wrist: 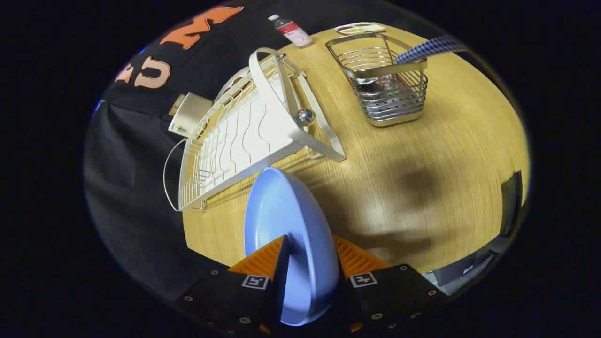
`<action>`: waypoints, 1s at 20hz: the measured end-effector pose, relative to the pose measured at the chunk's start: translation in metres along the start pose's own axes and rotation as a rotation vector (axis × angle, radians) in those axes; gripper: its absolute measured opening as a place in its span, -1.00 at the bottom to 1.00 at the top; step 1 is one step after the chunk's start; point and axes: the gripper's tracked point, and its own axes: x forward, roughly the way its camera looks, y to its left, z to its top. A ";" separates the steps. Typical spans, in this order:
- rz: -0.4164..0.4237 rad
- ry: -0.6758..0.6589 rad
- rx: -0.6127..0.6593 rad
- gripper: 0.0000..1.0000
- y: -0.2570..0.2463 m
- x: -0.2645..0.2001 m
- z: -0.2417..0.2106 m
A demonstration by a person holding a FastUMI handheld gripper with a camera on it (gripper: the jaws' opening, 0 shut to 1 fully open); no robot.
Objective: Take the plate from the dish rack, then take the spoon from the basket and place it into the plate.
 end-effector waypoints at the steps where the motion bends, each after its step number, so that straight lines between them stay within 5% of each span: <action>1: -0.029 -0.020 -0.030 0.09 -0.005 -0.001 0.004; 4: -0.043 -0.070 -0.075 0.34 -0.003 -0.009 0.015; 9: -0.032 -0.223 -0.112 0.43 -0.004 -0.031 0.046; 16: -0.131 -0.527 -0.197 0.43 -0.050 -0.077 0.101; 20: -0.174 -0.648 -0.210 0.23 -0.069 -0.096 0.131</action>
